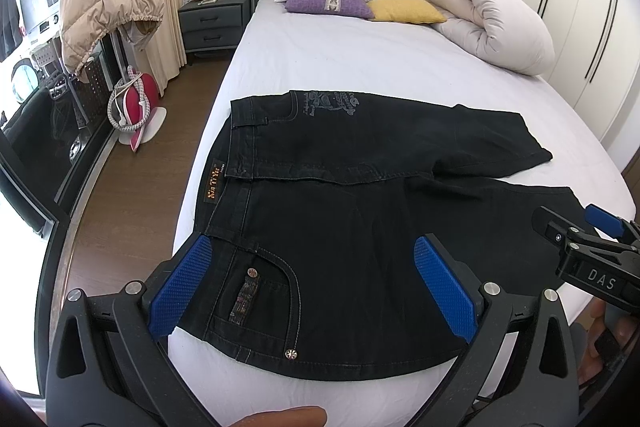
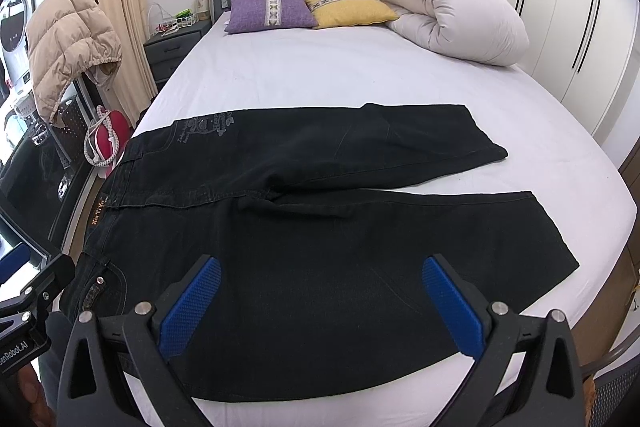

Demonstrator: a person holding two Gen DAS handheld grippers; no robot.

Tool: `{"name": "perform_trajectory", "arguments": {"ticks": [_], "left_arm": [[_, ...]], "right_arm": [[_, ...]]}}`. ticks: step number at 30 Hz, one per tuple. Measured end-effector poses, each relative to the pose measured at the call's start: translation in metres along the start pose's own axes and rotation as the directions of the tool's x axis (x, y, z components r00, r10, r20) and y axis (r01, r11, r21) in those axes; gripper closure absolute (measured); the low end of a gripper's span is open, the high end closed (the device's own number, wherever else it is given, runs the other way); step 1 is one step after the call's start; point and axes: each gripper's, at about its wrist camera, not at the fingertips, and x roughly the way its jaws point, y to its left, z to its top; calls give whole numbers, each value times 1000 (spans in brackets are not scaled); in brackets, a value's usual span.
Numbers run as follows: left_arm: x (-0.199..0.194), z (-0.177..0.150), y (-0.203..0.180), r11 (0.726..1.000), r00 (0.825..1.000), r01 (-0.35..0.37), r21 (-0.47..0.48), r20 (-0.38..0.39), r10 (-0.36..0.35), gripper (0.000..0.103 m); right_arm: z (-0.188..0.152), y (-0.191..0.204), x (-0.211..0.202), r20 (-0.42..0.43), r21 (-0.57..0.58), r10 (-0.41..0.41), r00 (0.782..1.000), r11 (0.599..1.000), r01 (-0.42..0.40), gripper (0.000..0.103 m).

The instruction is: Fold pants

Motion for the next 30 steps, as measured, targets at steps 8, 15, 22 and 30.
{"name": "perform_trajectory", "arguments": {"ticks": [8, 15, 22, 30], "left_arm": [[1, -1, 1, 1000, 1000, 1, -1, 0, -1, 0], [1, -1, 1, 1000, 1000, 1, -2, -1, -1, 0], [1, -1, 1, 1000, 1000, 2, -3, -1, -2, 0], [2, -2, 1, 1000, 1000, 2, -3, -2, -2, 0]], "right_arm": [[-1, 1, 0, -1, -1, 0, 1000, 1000, 0, 0], [-3, 2, 1, -2, -1, -1, 1000, 1000, 1, 0], [-2, 3, 1, -3, -2, -1, 1000, 1000, 1, 0], [-3, 4, 2, -4, -3, -1, 1000, 1000, 1, 0]]}}
